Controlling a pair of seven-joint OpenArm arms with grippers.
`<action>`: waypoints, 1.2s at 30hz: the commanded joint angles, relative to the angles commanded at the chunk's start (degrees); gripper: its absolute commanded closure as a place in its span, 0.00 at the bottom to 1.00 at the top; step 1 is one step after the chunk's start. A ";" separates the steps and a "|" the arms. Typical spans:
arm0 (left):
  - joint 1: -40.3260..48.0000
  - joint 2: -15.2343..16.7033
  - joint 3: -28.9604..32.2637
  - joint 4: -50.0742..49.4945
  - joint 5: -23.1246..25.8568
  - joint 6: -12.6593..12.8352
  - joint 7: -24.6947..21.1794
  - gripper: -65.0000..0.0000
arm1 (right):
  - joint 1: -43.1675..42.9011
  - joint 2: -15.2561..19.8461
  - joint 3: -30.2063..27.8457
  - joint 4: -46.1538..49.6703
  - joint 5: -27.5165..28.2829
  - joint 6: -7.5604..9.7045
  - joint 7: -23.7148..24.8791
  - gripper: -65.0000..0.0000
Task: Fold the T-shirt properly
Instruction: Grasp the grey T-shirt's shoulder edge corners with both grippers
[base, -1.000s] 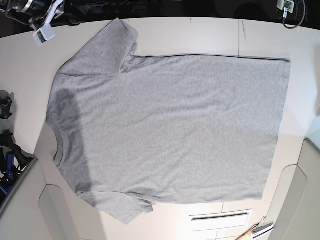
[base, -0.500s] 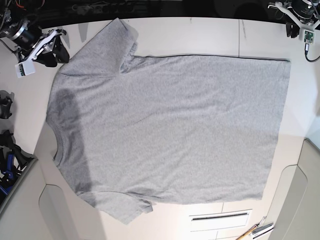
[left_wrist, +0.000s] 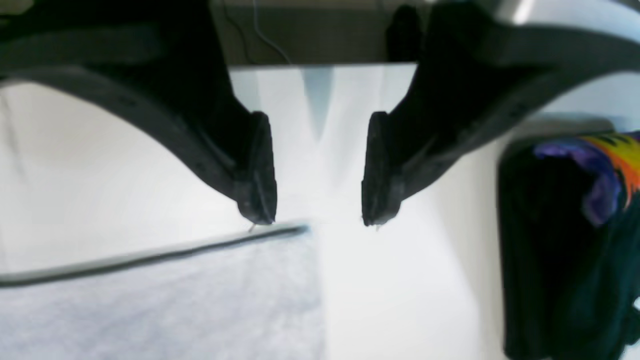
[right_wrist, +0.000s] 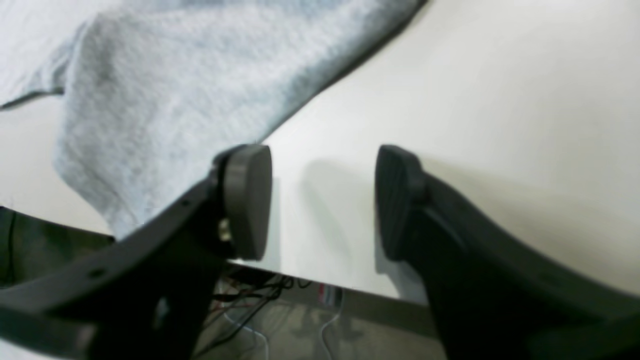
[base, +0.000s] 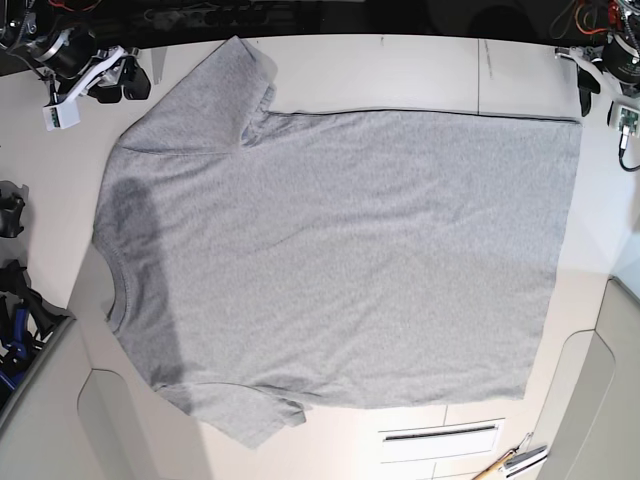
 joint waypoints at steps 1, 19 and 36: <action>-1.44 -0.55 0.02 -1.99 -1.36 -1.09 0.37 0.52 | -0.02 -0.42 0.00 -0.02 0.02 0.00 -0.02 0.49; -17.16 -1.81 0.04 -25.46 -22.69 -13.09 7.91 0.52 | -0.02 -4.59 -0.07 -1.99 2.86 -0.02 -1.95 0.49; -17.14 -1.46 0.24 -25.59 -27.74 -17.59 10.03 0.52 | 0.90 -8.85 -6.32 -2.34 3.87 0.87 0.52 0.49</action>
